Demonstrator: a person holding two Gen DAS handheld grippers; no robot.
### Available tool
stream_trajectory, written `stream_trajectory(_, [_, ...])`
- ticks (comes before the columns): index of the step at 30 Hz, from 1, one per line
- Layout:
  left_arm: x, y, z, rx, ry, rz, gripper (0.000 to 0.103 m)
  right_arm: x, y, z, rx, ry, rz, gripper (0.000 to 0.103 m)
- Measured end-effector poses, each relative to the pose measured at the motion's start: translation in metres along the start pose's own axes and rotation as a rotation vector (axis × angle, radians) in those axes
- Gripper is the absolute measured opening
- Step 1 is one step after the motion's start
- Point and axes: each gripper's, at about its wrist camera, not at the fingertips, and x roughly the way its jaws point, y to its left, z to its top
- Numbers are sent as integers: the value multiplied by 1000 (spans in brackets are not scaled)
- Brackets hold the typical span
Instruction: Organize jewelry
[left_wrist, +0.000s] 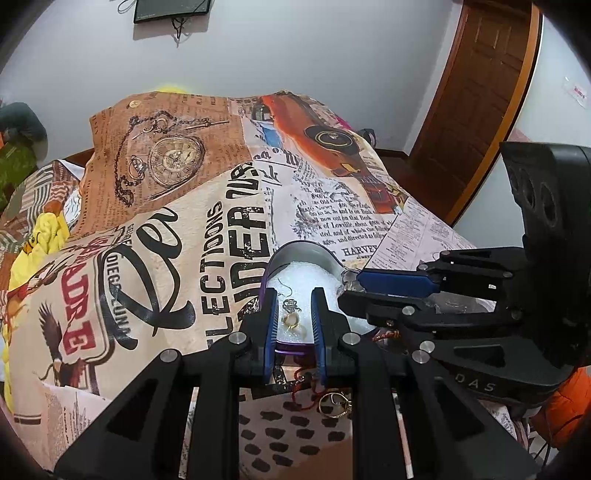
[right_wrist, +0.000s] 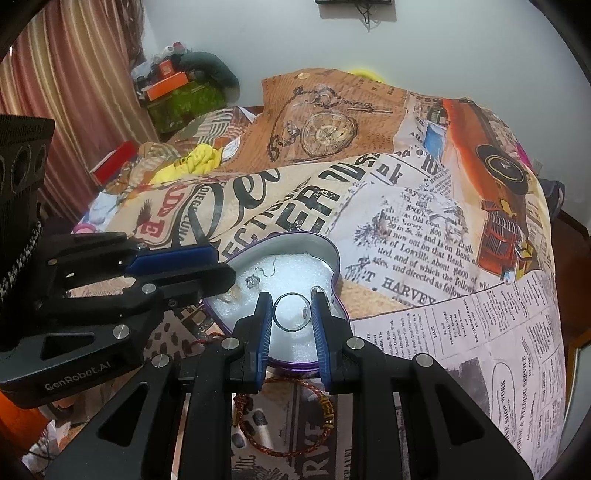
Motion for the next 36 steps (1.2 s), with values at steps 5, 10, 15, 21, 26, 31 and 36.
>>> stream_trajectory(5, [-5,-1,1,3,-6,2,16,1,1,1,-9,20,-21,20])
stream_trajectory(10, [-16,-1,3,0,-23,12,16,-5,3,1,-5,11,-29,26])
stream_trajectory(15, [-29,-2,4,0,-41,22,16,-17,5,1,-8,-3,-39,26])
stream_trajectory(21, [-43,-5,4,3,-52,38,17,-31,6,0,-1,-21,-54,27])
stream_trajectory(26, [-55,-5,-1,4,-57,59,24,-42,3,-1,24,-30,-64,30])
stream_trajectory(31, [-65,-3,-11,-13,-49,69,25,-52,0,-8,48,-41,-85,44])
stream_trajectory(36, [-66,1,-26,-38,-19,78,26,-49,-2,-21,70,-3,-78,45])
